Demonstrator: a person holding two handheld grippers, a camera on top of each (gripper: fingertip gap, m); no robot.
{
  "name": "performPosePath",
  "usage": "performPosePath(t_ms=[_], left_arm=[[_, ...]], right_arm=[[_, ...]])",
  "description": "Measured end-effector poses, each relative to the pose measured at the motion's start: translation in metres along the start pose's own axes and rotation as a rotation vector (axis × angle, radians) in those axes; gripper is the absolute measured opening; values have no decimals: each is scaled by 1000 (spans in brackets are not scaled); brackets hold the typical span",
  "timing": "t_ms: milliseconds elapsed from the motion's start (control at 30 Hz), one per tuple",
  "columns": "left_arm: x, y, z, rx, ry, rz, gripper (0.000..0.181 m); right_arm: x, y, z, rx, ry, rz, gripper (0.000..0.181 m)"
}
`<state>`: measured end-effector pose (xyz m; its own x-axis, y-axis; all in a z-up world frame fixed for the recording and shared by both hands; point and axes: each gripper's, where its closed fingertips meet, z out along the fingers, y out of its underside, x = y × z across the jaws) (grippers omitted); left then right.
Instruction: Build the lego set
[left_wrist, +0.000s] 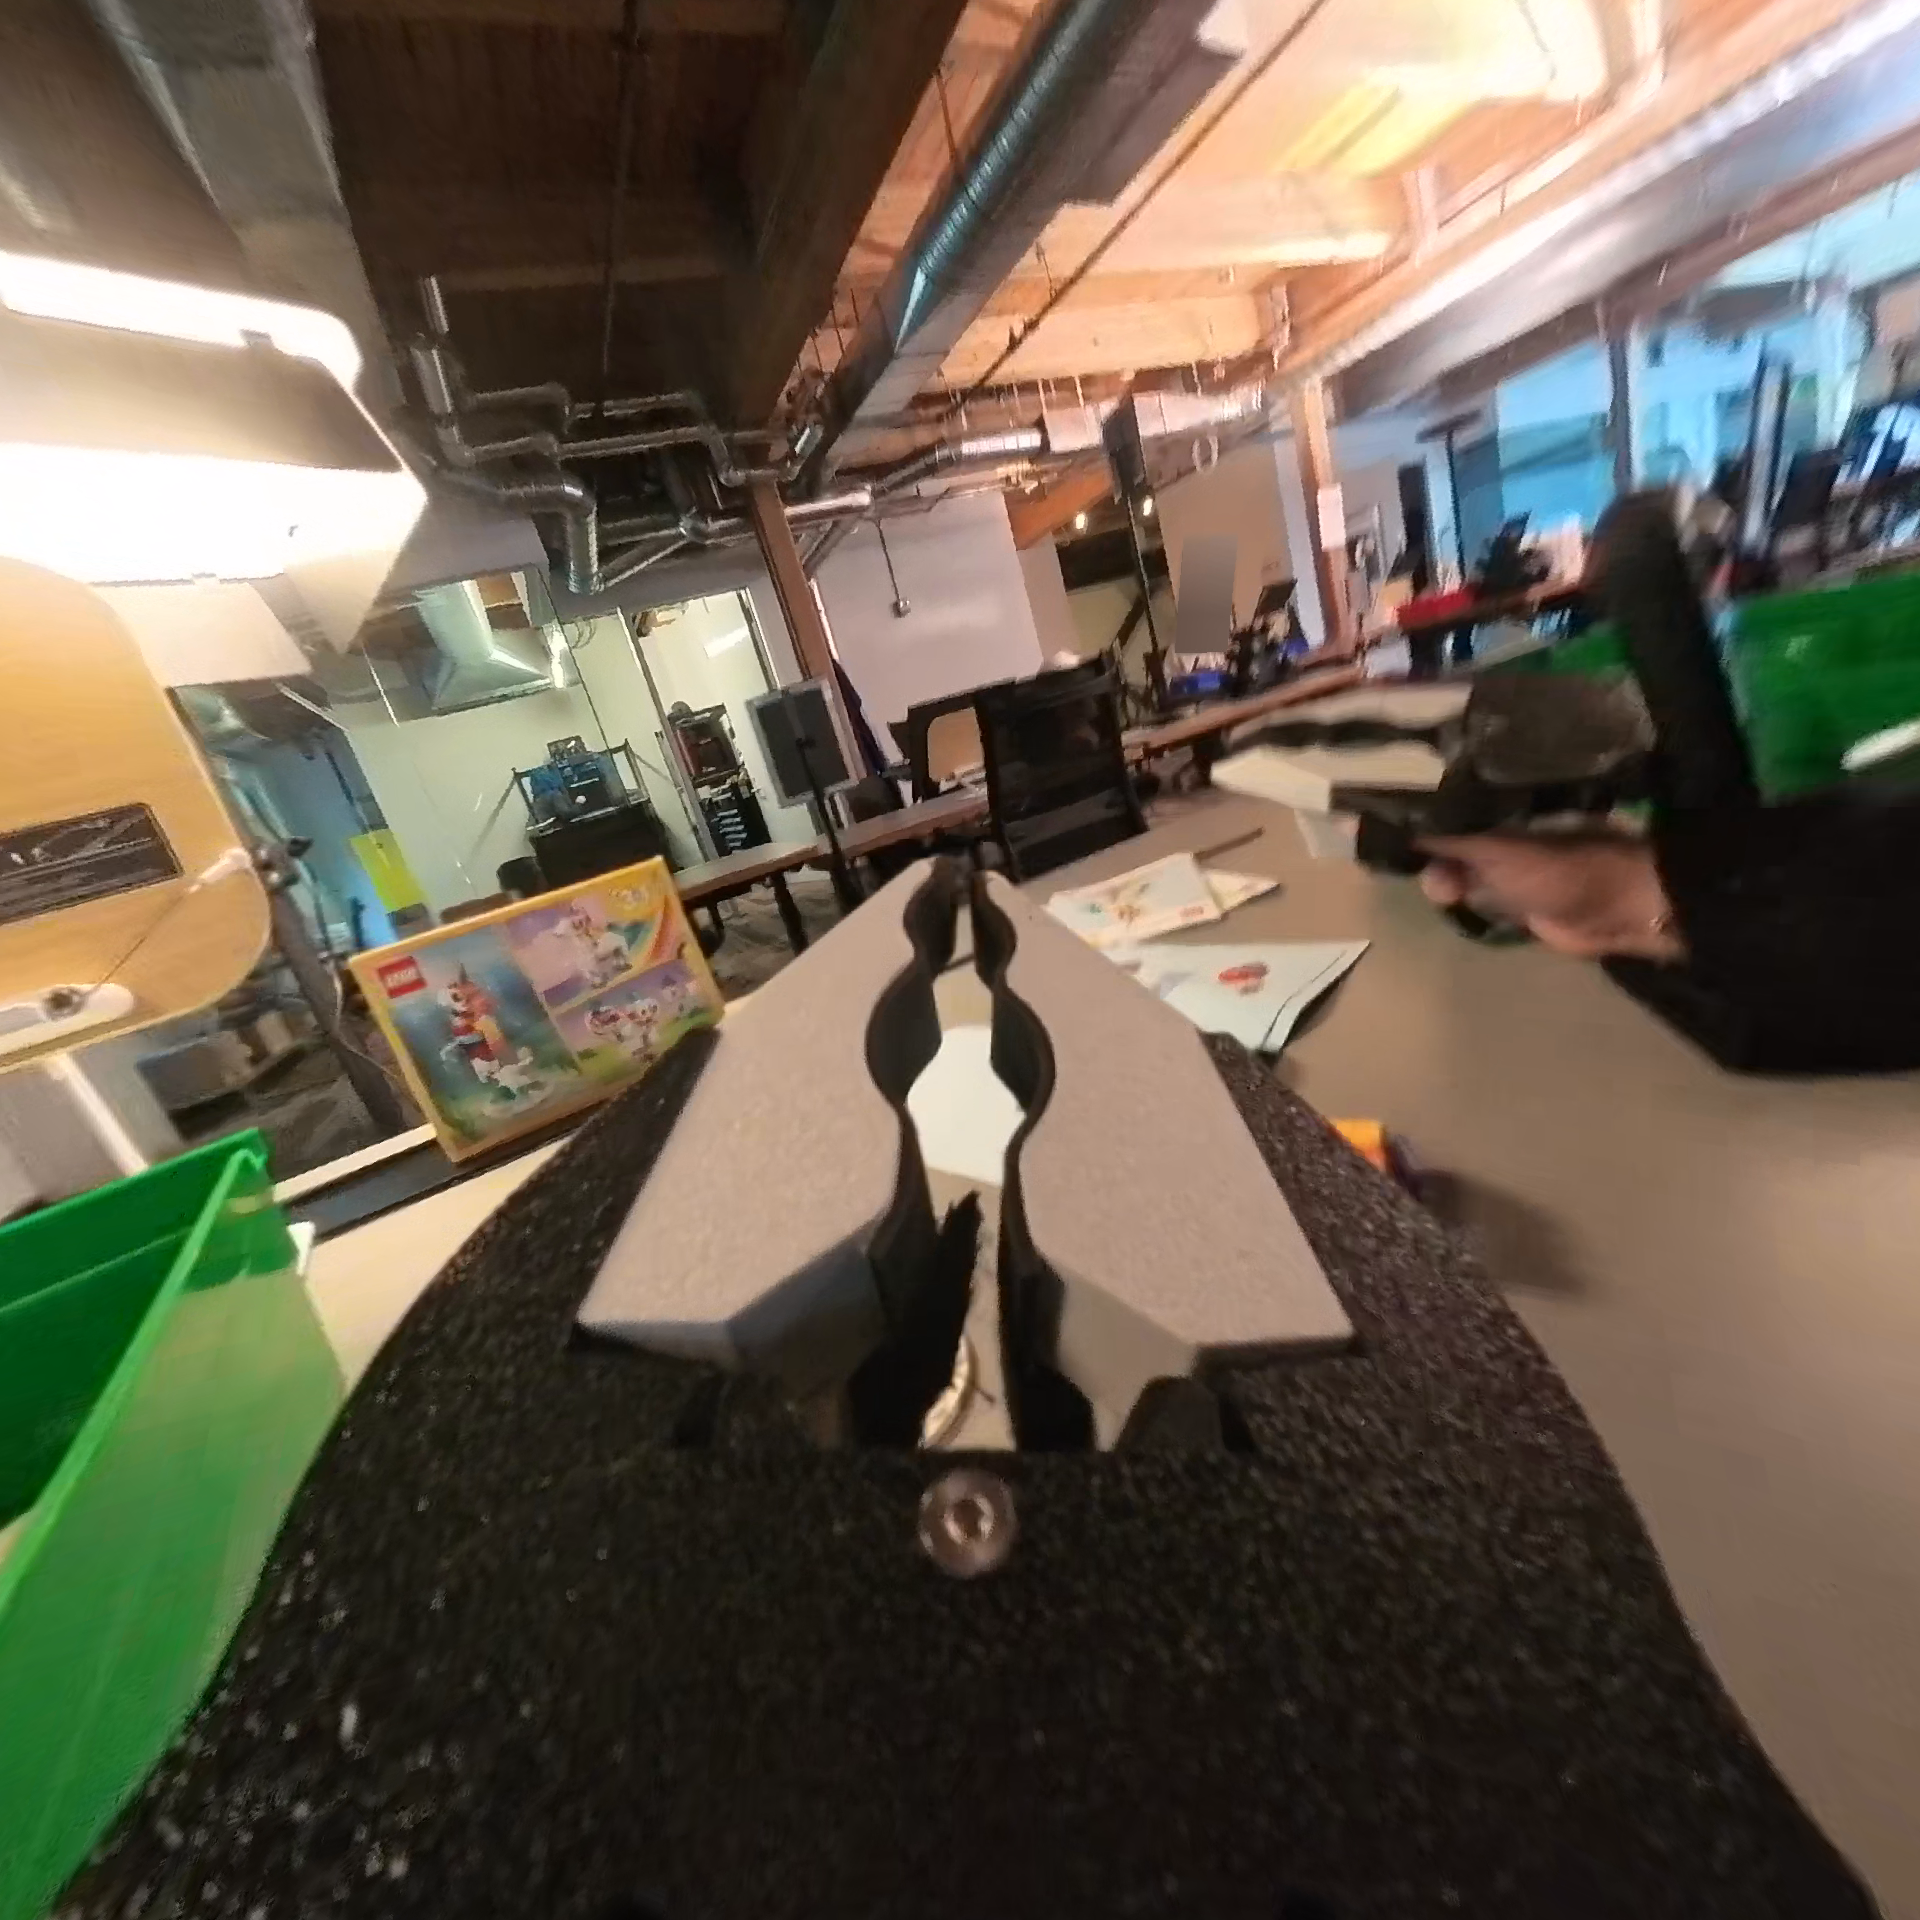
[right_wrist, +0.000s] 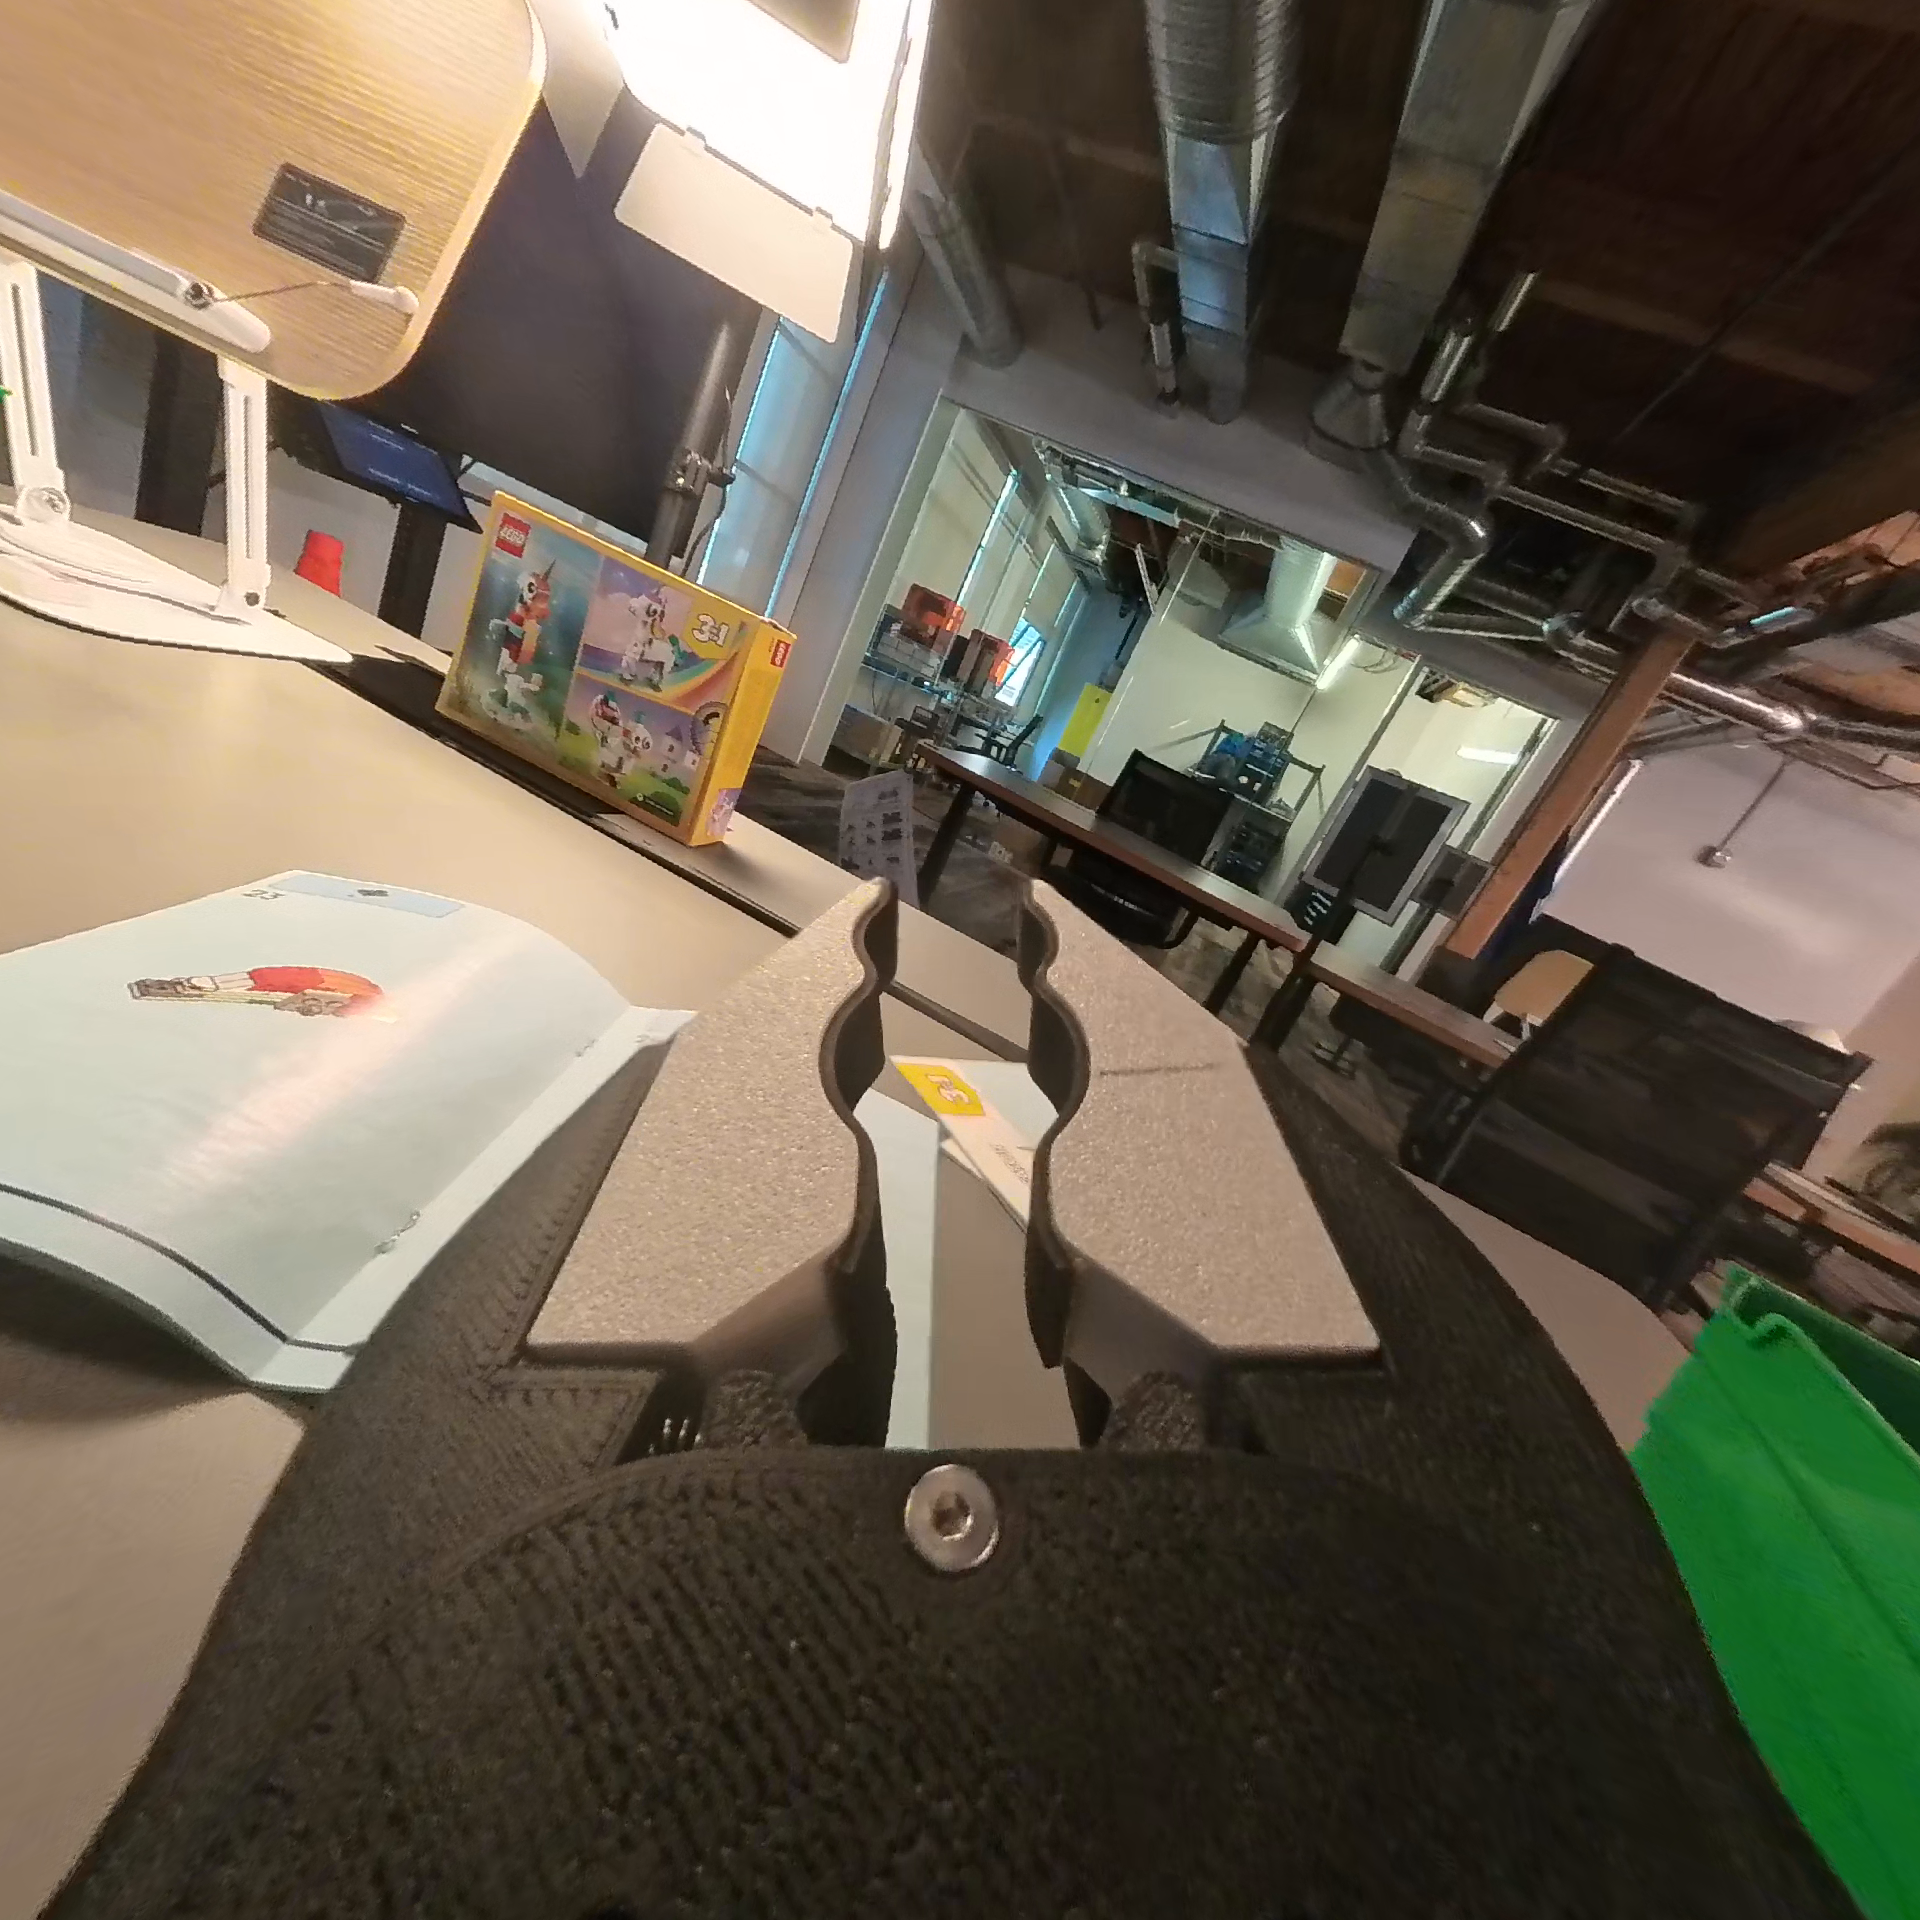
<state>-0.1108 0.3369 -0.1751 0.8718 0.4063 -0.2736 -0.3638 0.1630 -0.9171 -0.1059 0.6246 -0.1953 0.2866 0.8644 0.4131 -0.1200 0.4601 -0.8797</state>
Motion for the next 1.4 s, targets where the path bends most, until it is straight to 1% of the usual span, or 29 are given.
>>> performPosePath(t_ms=[67, 133, 200, 267, 367, 433, 533, 600, 667, 733, 800, 833, 900, 933, 1033, 1067, 1167, 1267, 1333, 1400], left_arm=[[-3, -24, -9, 39, 18, -42, 0], [-14, -51, -22, 62, 27, -35, 0], [-38, -76, -38, 70, 8, -6, 1], [-76, -91, -55, 37, -36, 22, 4], [-146, -87, -81, -86, -146, 60, 7], [-185, -79, -91, -160, -167, 45, 9], [-223, -68, -88, -256, -124, 51, 11], [-241, -60, -84, -311, -103, 52, 13], [-254, -54, -79, -337, -92, 39, 13], [-261, -46, -75, -369, -71, 25, 13], [-264, -32, -73, -437, -35, 22, 14], [-264, -22, -73, -506, -11, 8, 17], [-257, 8, -80, -727, 63, -68, 28], [-254, 18, -83, -797, 87, -78, 29], [-239, 53, -102, -1057, 219, -57, 27], [-232, 61, -107, -1112, 284, -58, 25], [-222, 76, -115, -1214, 418, -75, 24], [-219, 87, -117, -1261, 500, -97, 23], [-215, 96, -121, -1316, 533, -108, 17], [-216, 109, -133, -1424, 536, -55, 19]], right_arm=[[3, 1, -2, -7, 13, -6, 21], [8, 2, -4, -13, 31, -12, 21], [13, 4, -5, -20, 52, -8, 21], [16, 6, -4, -29, 68, 1, 21], [20, 9, -3, -44, 92, -7, 21], [22, 11, -3, -55, 106, -25, 21], [24, 13, -2, -73, 132, -53, 21], [28, 15, -2, -85, 153, -62, 21], [29, 16, -2, -90, 163, -64, 21], [33, 19, -2, -111, 183, -70, 21], [36, 21, -2, -124, 202, -81, 21], [38, 22, -2, -130, 213, -87, 21], [40, 24, -2, -143, 231, -94, 21], [41, 25, -2, -147, 238, -96, 21], [44, 27, -2, -159, 256, -101, 21], [45, 27, -2, -162, 261, -102, 21], [46, 28, -2, -168, 269, -110, 21], [46, 28, -3, -171, 272, -112, 21], [47, 29, -2, -175, 277, -110, 21], [48, 29, -2, -177, 282, -110, 21]])
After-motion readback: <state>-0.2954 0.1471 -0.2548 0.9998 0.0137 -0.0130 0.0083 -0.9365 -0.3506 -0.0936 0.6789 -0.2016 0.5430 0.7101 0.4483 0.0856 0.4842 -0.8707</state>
